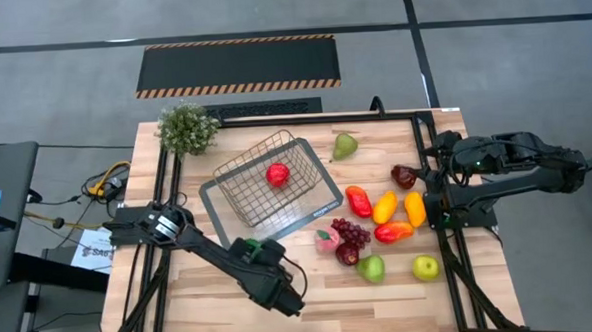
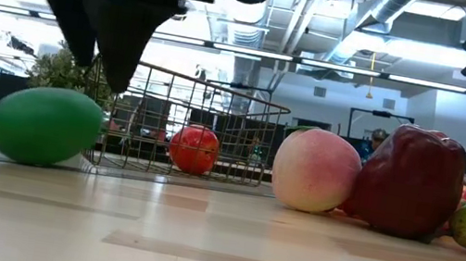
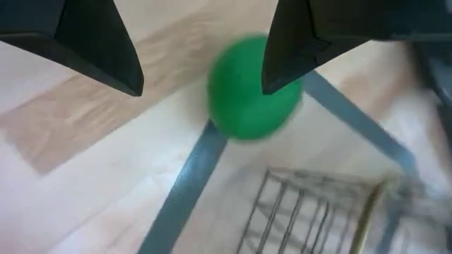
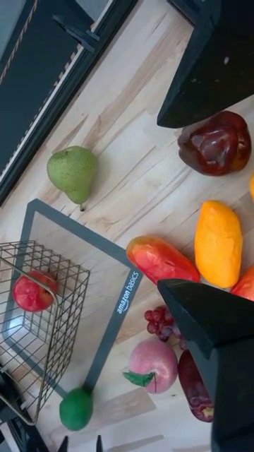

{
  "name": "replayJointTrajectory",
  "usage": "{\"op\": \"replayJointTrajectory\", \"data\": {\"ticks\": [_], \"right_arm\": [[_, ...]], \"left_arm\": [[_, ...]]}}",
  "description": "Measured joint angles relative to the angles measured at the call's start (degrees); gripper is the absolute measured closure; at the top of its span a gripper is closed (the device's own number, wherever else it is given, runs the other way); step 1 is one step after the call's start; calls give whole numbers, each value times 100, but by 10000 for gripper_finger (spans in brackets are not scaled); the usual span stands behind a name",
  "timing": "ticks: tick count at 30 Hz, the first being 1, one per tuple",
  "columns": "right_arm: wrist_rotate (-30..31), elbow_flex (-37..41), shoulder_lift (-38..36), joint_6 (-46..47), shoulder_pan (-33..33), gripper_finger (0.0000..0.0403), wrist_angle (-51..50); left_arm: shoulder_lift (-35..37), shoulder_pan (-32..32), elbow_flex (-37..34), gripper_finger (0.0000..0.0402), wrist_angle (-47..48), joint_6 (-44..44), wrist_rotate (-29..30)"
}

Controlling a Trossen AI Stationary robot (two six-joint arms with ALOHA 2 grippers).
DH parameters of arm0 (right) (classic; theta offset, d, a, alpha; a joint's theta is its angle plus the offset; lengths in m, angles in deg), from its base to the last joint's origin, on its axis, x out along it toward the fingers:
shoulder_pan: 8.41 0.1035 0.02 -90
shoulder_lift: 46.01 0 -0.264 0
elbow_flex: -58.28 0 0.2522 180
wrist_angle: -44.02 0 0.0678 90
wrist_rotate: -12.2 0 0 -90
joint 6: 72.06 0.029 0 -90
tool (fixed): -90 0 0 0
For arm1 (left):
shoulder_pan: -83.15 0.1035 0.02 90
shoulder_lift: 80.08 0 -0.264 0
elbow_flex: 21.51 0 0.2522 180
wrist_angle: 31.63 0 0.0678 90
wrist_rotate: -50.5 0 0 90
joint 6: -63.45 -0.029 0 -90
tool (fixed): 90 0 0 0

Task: Build produce basket
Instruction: Put the green lime into the gold wire basket

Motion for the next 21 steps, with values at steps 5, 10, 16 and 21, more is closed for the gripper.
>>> {"op": "replayJointTrajectory", "data": {"ticks": [5,10,16,21], "right_arm": [[0,0,-2,0,-1,17,4],[2,0,0,0,-2,17,11],[2,0,-2,2,-1,17,13],[4,0,-2,2,-2,17,13]], "left_arm": [[29,-17,-75,125,19,-1113,111],[32,-39,-73,125,9,-1607,264],[32,-143,-116,125,11,-1513,601],[255,-182,-251,125,15,-1286,246]]}}
